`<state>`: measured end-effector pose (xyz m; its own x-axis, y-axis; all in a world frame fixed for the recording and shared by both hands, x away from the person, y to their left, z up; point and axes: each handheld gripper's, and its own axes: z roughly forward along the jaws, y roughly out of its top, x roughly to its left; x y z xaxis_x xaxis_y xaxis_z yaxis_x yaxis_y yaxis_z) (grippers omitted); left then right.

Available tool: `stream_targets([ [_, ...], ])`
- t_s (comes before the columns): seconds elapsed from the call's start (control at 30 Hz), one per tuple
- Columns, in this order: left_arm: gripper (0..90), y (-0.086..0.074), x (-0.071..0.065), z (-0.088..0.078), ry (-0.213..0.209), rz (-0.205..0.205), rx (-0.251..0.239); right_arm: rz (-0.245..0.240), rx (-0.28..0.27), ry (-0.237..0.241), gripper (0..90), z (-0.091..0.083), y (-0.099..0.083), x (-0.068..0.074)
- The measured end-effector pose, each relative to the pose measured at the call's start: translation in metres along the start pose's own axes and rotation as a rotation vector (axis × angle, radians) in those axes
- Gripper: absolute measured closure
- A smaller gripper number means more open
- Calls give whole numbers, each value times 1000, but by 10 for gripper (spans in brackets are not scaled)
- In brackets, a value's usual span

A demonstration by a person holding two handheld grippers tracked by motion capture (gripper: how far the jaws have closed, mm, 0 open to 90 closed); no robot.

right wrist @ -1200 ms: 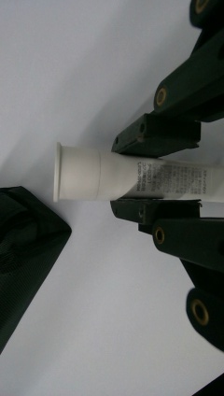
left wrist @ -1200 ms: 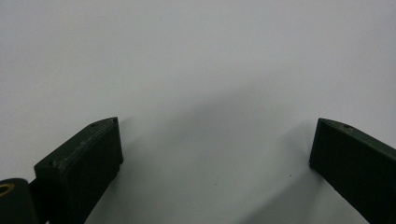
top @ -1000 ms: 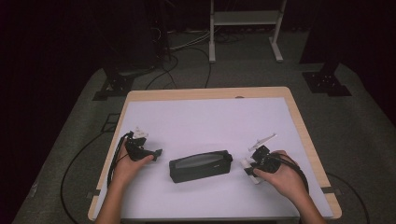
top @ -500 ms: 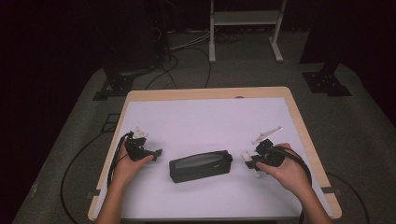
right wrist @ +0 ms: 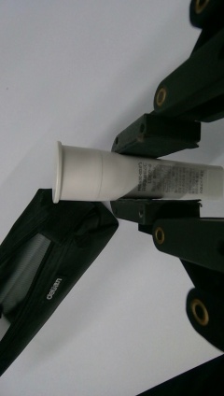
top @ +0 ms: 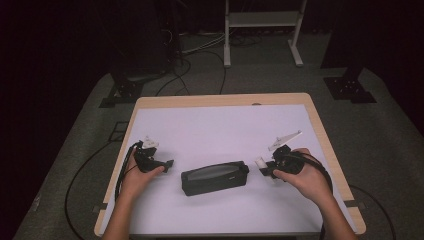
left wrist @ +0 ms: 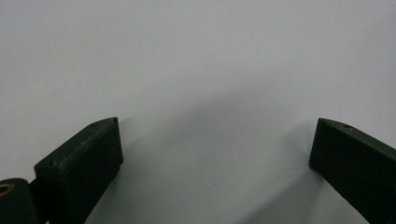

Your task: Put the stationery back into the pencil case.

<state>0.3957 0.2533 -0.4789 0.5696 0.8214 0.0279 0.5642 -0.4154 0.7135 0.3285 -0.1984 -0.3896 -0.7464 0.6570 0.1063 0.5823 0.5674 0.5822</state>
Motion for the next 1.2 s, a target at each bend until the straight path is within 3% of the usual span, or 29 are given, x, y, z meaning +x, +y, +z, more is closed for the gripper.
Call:
stream_targets([
  [0.7,17,0,0,0,0,0,0,-92,-58,53,682,2,19,3],
  [1.2,17,0,0,0,-1,0,0,-152,-76,101,683,8,43,16],
])
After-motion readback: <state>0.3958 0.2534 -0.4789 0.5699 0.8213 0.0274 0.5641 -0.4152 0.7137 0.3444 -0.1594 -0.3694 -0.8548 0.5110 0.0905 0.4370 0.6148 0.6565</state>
